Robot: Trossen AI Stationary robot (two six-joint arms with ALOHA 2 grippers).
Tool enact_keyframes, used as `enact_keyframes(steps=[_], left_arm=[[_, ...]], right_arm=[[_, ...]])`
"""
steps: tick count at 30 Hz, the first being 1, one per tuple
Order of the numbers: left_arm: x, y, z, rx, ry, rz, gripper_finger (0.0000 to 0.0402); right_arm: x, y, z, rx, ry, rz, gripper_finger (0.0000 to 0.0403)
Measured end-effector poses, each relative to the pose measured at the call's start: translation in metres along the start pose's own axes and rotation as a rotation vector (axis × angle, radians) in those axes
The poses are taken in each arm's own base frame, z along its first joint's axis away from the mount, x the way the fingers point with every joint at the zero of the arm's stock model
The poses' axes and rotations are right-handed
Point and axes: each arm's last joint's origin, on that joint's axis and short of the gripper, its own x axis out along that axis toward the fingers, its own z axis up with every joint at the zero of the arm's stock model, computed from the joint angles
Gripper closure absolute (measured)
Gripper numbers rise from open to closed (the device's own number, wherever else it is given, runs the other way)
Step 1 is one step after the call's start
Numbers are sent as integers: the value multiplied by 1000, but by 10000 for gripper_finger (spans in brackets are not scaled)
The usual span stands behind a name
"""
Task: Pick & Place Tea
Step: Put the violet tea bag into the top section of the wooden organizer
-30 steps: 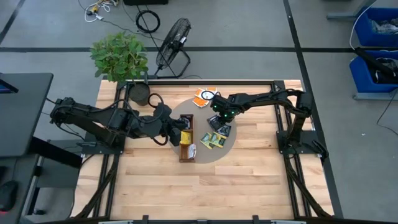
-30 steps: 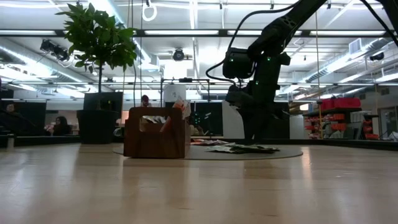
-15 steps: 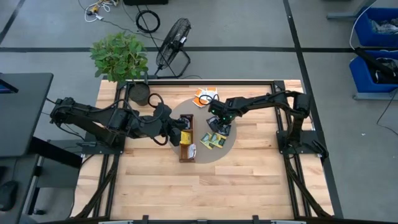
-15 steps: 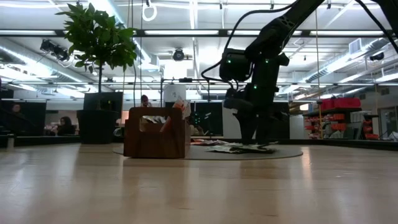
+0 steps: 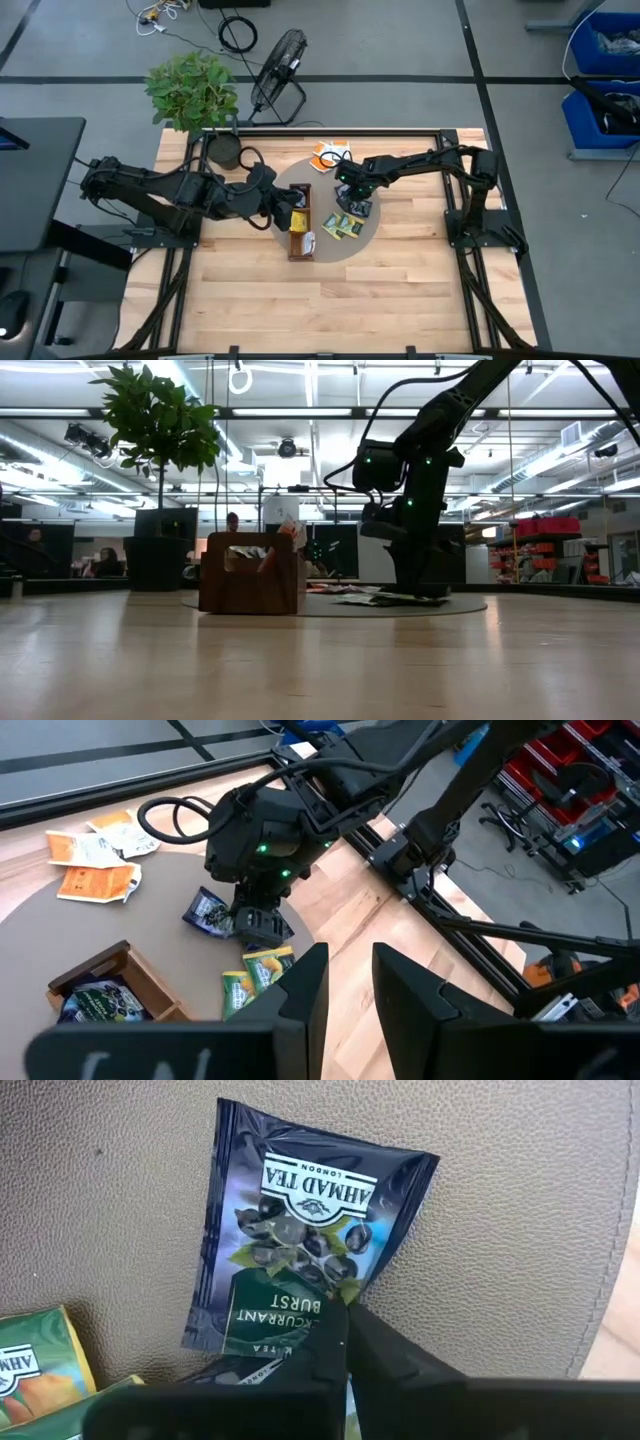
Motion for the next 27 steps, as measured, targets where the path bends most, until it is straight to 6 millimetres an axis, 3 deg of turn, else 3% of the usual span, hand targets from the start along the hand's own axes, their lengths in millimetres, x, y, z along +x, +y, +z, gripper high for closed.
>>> enact_keyframes(steps=[5,13,21,27], left_arm=[[1,1,1,-1,-3,5,316],[2,2,2,-3,-5,10,316],[5,6,7,-16,-36,42,316],[6,10,11,-30,-115,108,316]], right_arm=[[-9,-1,0,-10,-19,-4,399],[-45,5,13,-18,-104,42,401],[-113,12,28,16,-297,147,402],[-166,14,23,63,-489,200,403]])
